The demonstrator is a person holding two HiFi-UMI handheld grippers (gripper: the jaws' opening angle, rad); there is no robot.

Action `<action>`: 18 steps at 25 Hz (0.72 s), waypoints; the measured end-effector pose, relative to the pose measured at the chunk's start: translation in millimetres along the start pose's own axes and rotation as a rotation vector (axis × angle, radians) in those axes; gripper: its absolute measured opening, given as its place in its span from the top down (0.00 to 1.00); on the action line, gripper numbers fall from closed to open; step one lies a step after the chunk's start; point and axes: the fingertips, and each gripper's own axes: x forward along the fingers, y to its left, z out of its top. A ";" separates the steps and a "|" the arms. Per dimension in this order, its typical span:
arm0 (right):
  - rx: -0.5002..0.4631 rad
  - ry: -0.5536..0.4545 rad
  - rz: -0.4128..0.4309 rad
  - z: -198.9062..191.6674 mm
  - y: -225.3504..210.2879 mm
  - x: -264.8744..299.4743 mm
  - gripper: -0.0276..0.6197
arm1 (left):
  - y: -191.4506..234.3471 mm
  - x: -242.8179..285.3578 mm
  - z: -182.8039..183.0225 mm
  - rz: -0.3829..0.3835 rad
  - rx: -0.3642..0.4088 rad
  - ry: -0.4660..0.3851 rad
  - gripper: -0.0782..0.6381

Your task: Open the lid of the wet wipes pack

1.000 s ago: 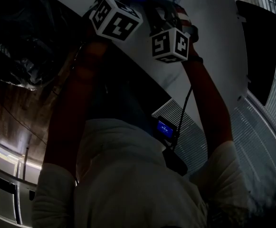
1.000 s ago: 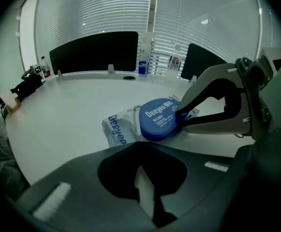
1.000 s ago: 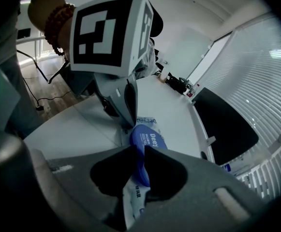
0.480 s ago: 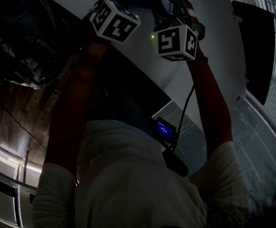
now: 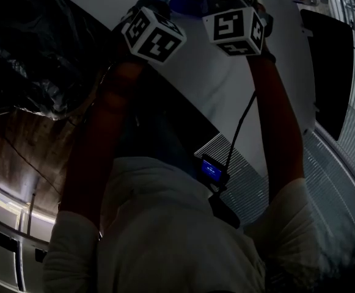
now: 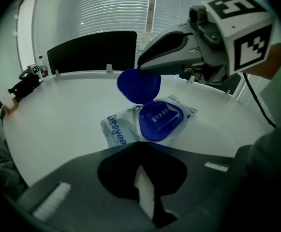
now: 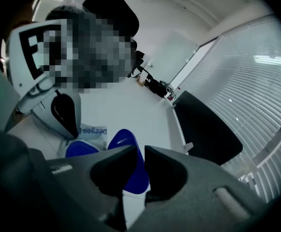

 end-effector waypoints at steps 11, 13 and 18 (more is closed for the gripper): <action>-0.016 0.095 0.085 -31.5 4.9 60.9 0.88 | 0.3 -0.5 -0.3 -0.019 -0.015 -0.012 0.89; -0.013 0.113 0.103 -37.6 9.2 67.9 0.88 | 0.4 -0.6 -0.3 -0.023 -0.026 -0.020 0.89; 0.009 0.137 0.127 -46.8 18.9 77.4 0.88 | 1.4 -0.7 -0.4 -0.021 -0.031 -0.032 0.89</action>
